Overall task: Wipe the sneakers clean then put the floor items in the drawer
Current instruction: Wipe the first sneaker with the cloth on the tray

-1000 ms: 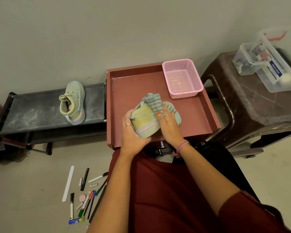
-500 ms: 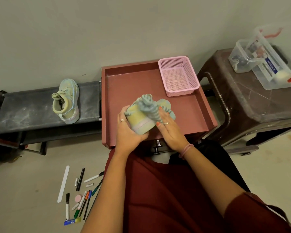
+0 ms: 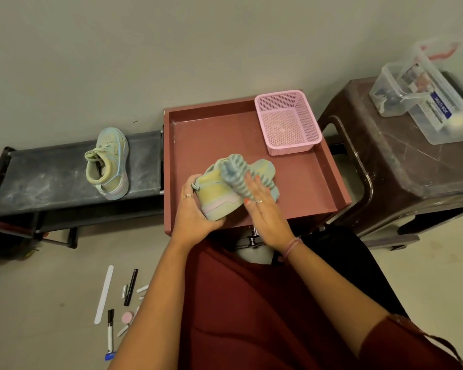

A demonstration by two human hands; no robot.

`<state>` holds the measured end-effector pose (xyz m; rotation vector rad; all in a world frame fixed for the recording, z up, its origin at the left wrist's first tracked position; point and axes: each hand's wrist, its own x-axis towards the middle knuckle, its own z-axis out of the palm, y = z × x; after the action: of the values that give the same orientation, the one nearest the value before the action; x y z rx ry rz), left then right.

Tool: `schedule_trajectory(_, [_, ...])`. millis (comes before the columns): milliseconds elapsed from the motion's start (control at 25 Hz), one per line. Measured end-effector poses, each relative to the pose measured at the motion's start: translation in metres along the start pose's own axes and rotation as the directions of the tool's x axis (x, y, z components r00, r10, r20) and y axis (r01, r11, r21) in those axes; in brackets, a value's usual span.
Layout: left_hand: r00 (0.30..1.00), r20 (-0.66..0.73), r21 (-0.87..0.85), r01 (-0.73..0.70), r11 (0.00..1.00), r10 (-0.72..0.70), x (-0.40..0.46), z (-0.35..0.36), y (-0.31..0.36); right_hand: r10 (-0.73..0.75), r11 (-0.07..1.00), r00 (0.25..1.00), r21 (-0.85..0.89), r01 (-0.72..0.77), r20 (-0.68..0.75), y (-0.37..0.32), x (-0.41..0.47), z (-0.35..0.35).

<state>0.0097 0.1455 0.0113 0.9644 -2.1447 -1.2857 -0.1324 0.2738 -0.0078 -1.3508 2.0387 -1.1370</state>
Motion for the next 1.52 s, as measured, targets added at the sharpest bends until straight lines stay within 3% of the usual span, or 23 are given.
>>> schedule_trajectory(120, [1.000,0.016,0.024,0.003,1.000,-0.003,0.002,-0.001,-0.004,0.252,0.967,0.961,0.076,-0.244,-0.118,0.032,0.046,-0.019])
schedule_trajectory(240, [1.000,0.013,0.025,0.028,0.999,-0.028,0.003,-0.001,-0.011,0.319,0.947,0.937,0.088,-0.309,-0.140,0.019,0.062,-0.015])
schedule_trajectory(400, [0.998,0.003,0.024,0.065,0.998,-0.065,0.005,-0.002,-0.025,0.135,0.991,0.990,0.011,-0.135,-0.037,-0.033,0.006,0.018])
schedule_trajectory(480, [0.998,0.016,0.037,0.057,0.998,-0.057,0.008,-0.002,-0.026,0.078,0.996,0.994,-0.026,-0.080,-0.071,-0.023,0.006,0.014])
schedule_trajectory(680, [0.998,0.025,0.121,0.054,0.991,-0.058,0.016,0.002,-0.017,0.324,0.945,0.929,0.014,-0.327,-0.179,0.020,0.073,-0.025])
schedule_trajectory(840, [0.994,0.053,0.251,0.082,0.964,-0.099,0.023,-0.003,-0.021,0.249,0.967,0.961,-0.030,-0.254,-0.117,0.027,0.074,-0.025])
schedule_trajectory(1000, [0.981,0.066,0.236,0.163,0.958,-0.183,0.017,0.004,-0.014,0.253,0.964,0.955,-0.039,-0.262,-0.157,0.029,0.069,-0.022])
schedule_trajectory(1240, [0.998,-0.058,0.450,0.055,0.891,-0.033,0.006,0.025,-0.009,0.314,0.948,0.934,0.009,-0.317,-0.173,0.024,0.053,-0.017])
schedule_trajectory(1360, [0.994,-0.106,0.389,0.007,0.921,0.037,-0.003,0.033,-0.017,0.317,0.948,0.939,0.051,-0.313,-0.135,0.001,0.039,0.011])
schedule_trajectory(1520, [0.985,-0.172,0.236,0.042,0.971,-0.001,-0.009,0.046,-0.016,0.104,0.986,0.993,0.123,-0.111,0.062,-0.040,0.016,0.047])
